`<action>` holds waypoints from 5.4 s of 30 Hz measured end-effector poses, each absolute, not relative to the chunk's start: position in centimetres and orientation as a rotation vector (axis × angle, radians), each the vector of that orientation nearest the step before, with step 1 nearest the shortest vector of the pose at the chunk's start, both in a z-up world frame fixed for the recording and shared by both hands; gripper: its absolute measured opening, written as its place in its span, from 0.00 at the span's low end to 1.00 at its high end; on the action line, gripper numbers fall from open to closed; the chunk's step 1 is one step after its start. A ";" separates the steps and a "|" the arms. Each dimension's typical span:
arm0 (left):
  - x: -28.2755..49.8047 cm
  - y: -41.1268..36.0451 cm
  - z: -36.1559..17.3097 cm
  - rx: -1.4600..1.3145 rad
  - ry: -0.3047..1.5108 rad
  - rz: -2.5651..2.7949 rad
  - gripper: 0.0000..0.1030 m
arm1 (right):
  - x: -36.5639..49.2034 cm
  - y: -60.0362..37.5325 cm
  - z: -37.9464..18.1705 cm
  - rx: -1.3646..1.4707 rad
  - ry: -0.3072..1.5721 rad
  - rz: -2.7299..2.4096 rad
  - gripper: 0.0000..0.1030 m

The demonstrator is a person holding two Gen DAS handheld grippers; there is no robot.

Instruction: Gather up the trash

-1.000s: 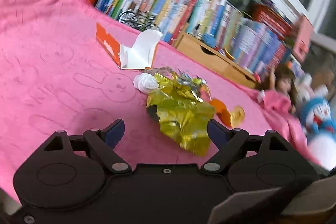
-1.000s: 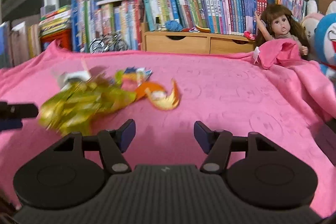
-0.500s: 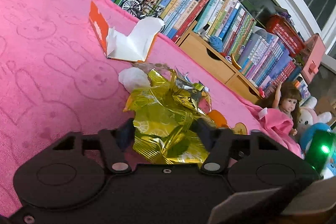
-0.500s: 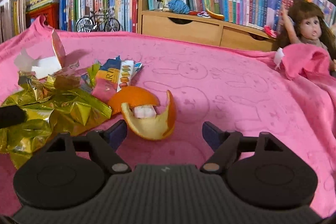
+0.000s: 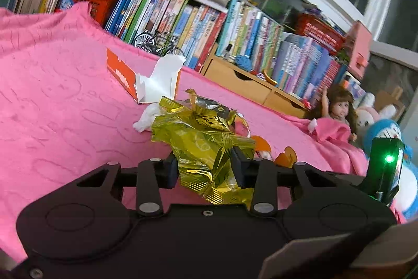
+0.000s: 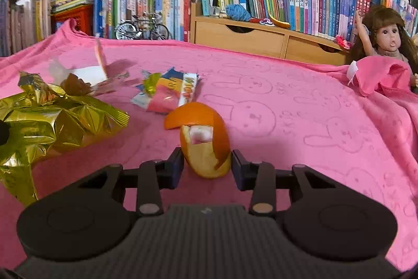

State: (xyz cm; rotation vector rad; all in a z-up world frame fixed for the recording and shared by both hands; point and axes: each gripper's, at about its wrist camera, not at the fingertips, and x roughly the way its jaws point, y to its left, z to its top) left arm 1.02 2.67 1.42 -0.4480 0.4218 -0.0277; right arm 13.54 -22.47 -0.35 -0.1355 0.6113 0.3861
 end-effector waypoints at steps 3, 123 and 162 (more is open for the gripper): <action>-0.6 3.0 1.6 -0.428 0.434 -0.058 0.37 | 11.4 -22.7 -0.2 -0.120 0.610 0.417 0.43; -20.8 2.6 3.1 -0.308 0.588 -0.166 0.19 | -6.9 -22.2 1.0 0.079 0.648 0.630 0.23; -14.0 -0.4 -10.4 -0.254 1.199 -0.151 0.19 | -10.1 -21.0 -10.7 0.012 1.004 0.569 0.26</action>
